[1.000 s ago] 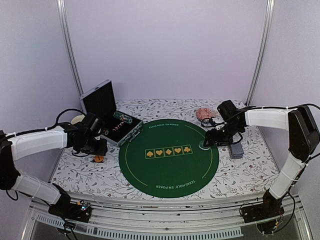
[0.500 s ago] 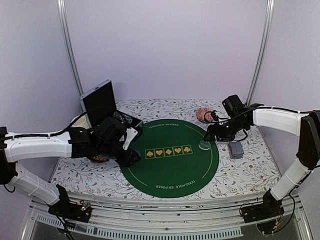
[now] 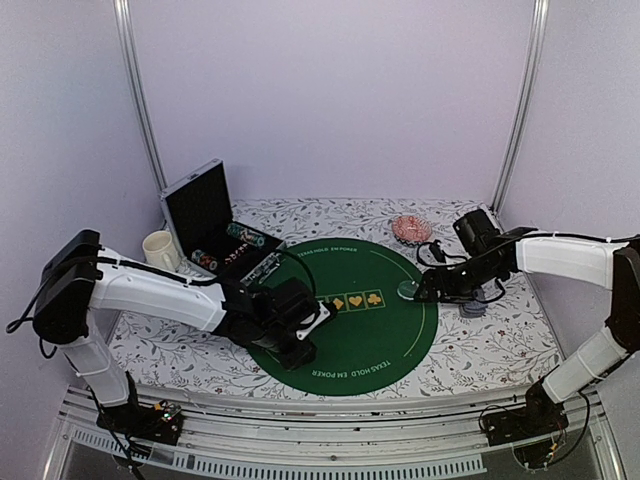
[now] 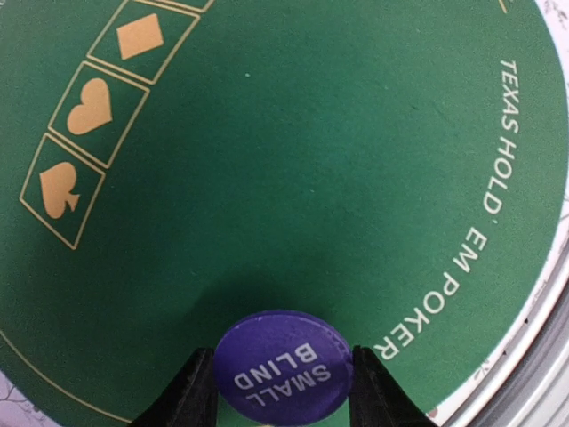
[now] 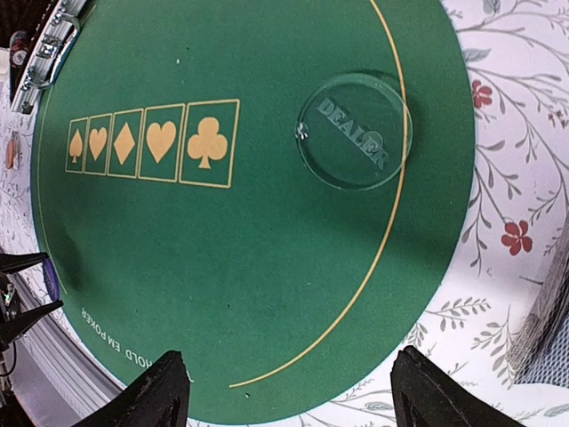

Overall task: Distribute texas hold em gaming equipment
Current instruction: Pass from the left arm to the right

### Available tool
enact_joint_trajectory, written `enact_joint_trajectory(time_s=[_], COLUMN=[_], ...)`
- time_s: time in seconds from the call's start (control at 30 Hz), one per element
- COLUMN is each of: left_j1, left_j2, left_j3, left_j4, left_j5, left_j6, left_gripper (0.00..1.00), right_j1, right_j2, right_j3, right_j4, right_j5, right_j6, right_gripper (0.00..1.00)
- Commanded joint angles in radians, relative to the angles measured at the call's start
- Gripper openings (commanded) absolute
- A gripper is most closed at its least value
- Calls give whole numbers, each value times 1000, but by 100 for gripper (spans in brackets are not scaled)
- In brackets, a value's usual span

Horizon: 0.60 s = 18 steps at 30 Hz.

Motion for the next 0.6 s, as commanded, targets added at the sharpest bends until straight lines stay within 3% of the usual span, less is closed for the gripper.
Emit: enact_joint_trajectory(time_s=[0.0, 0.33, 0.57], left_j1=[-41, -59, -83], left_j2=[23, 92, 77], left_j3=[35, 149, 140], left_j4=[-9, -54, -66], left_j5=[-11, -48, -109], left_j6=[-16, -53, -94], left_gripper=[40, 40, 40], right_j1=[-1, -1, 0], right_j2=[-43, -106, -201], right_j3=[-63, -183, -213], right_j4=[52, 98, 89], right_j5=[-9, -46, -103], right_j6=[18, 23, 11], right_gripper=[81, 80, 81])
